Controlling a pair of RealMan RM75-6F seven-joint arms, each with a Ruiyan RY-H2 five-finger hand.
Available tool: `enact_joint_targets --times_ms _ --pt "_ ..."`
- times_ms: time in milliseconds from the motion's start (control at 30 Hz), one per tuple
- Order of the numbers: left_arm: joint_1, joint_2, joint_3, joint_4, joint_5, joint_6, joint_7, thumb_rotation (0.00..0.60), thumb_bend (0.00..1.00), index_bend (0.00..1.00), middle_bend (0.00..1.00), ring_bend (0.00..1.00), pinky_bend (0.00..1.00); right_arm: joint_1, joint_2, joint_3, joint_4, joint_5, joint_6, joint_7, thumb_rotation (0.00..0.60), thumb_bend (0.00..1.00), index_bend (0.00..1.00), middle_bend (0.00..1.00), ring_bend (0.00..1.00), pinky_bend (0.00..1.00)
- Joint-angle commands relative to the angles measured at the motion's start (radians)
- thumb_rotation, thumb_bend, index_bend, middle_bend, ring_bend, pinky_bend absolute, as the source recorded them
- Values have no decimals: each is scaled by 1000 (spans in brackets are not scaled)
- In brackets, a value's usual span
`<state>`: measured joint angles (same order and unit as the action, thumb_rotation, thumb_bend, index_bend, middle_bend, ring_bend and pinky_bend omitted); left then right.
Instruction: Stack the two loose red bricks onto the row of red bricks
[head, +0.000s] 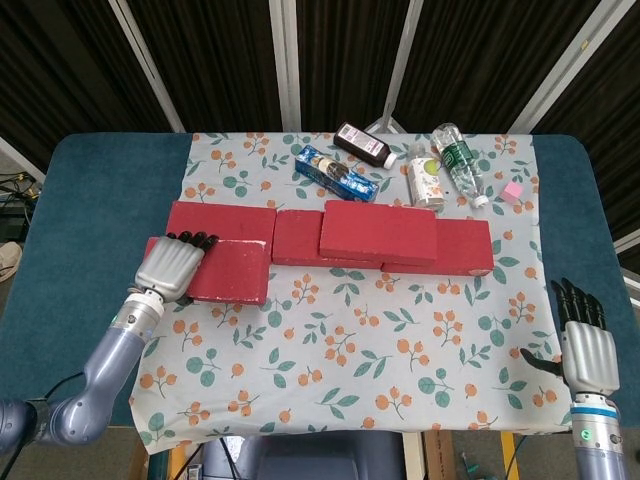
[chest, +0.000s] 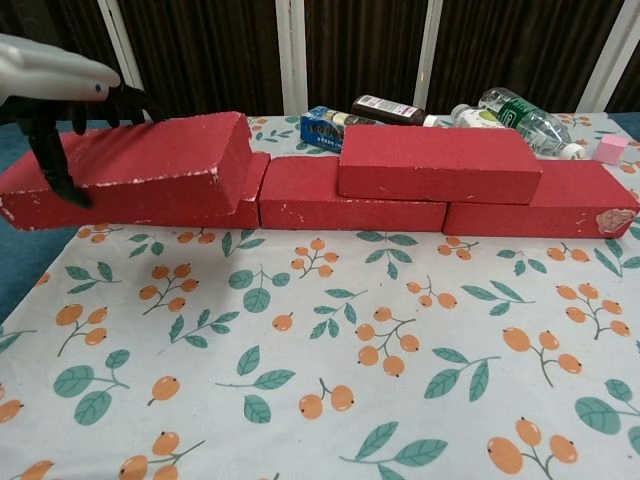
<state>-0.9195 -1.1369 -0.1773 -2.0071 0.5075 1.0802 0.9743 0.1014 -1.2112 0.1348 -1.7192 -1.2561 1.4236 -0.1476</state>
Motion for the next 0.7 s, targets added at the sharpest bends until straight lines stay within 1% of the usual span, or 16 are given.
enact_joint_targets --times_ms 33,133,267,433,533,700 --pt "-161 41 -66 63 -239 -72 79 600 0 183 370 250 310 8 -10 13 15 30 -13 -17 600 0 0 0 0 0" --pt "-257 27 -71 140 -385 -111 138 600 0 180 365 250 304 11 -16 24 26 53 -16 -25 600 0 0 0 0 0" --pt "-357 -6 -63 264 -517 -175 196 600 0 172 356 245 290 13 -23 46 44 95 -15 -32 600 0 0 0 0 0" --pt "-421 -38 -42 392 -586 -273 218 600 0 172 341 236 258 19 -30 63 65 138 -25 -43 600 0 0 0 0 0" --pt "-460 -64 -11 469 -607 -334 236 600 0 170 334 232 247 19 -33 73 73 155 -19 -49 600 0 0 0 0 0" --pt "-518 -117 41 564 -621 -382 263 600 0 169 331 232 247 15 -35 78 73 161 -3 -58 600 0 0 0 0 0"
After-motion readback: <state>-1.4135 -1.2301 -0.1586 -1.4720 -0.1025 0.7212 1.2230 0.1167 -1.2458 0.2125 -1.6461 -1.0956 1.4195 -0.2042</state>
